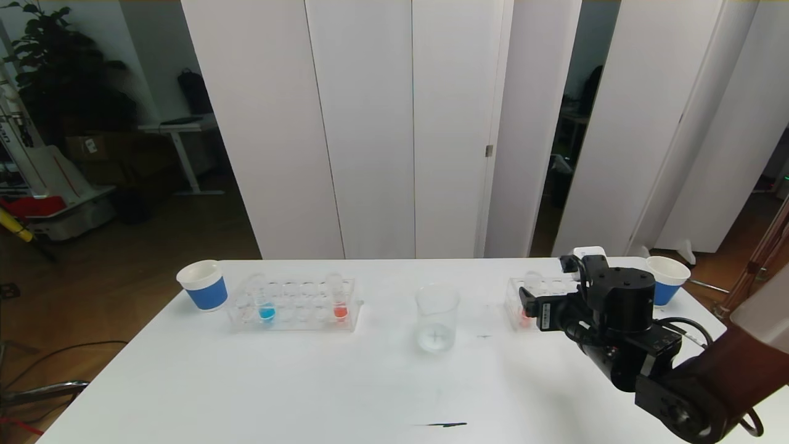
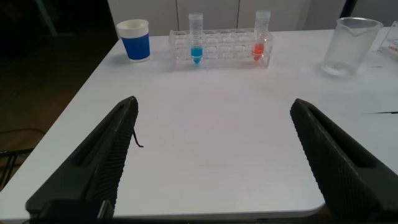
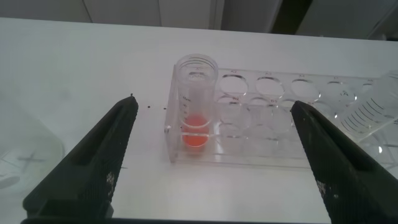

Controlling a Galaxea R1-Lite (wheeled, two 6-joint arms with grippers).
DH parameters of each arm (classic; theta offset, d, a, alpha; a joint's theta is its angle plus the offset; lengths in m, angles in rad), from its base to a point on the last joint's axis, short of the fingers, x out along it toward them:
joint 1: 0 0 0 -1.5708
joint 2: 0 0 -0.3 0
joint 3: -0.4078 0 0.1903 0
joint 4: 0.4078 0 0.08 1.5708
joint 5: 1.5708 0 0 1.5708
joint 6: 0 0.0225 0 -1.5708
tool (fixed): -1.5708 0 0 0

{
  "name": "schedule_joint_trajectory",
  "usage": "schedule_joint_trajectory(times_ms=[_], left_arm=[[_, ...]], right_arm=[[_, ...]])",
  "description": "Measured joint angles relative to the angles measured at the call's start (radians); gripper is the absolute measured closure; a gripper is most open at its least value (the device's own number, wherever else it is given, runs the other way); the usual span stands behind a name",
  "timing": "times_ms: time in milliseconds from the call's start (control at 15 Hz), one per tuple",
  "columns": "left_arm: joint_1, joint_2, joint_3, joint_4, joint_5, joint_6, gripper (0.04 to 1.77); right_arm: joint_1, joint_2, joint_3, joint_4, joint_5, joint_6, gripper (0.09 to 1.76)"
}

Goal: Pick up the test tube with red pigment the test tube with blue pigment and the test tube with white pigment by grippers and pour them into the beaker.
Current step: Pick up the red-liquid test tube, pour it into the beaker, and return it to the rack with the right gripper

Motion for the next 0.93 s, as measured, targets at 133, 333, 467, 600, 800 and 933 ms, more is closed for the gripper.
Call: schedule_joint_trajectory(times_ms=[133, 333, 467, 600, 800, 933], left_arm=[[0.0, 0.0, 0.0, 0.0, 0.0, 0.0, 0.06], [0.0, 0.0, 0.0, 0.0, 0.0, 0.0, 0.06], [0.0, 0.0, 0.0, 0.0, 0.0, 0.0, 0.06], [0.0, 0.0, 0.0, 0.0, 0.0, 0.0, 0.06], [0.0, 0.0, 0.0, 0.0, 0.0, 0.0, 0.06], [0.0, 0.0, 0.0, 0.0, 0.0, 0.0, 0.06]], right_arm=[[-0.004, 0.053, -0.072, 0.002, 0.0, -0.018, 0.09], [-0.007, 0.124, -0.157, 0.006, 0.002, -0.027, 0.09], [-0.007, 0.156, -0.189, 0.006, 0.003, -0.041, 0.09], [-0.008, 0.177, -0.213, 0.006, 0.003, -0.039, 0.09], [-0.011, 0.199, -0.236, 0.007, 0.004, -0.038, 0.1], [-0.015, 0.213, -0.248, 0.006, 0.005, -0.037, 0.57]])
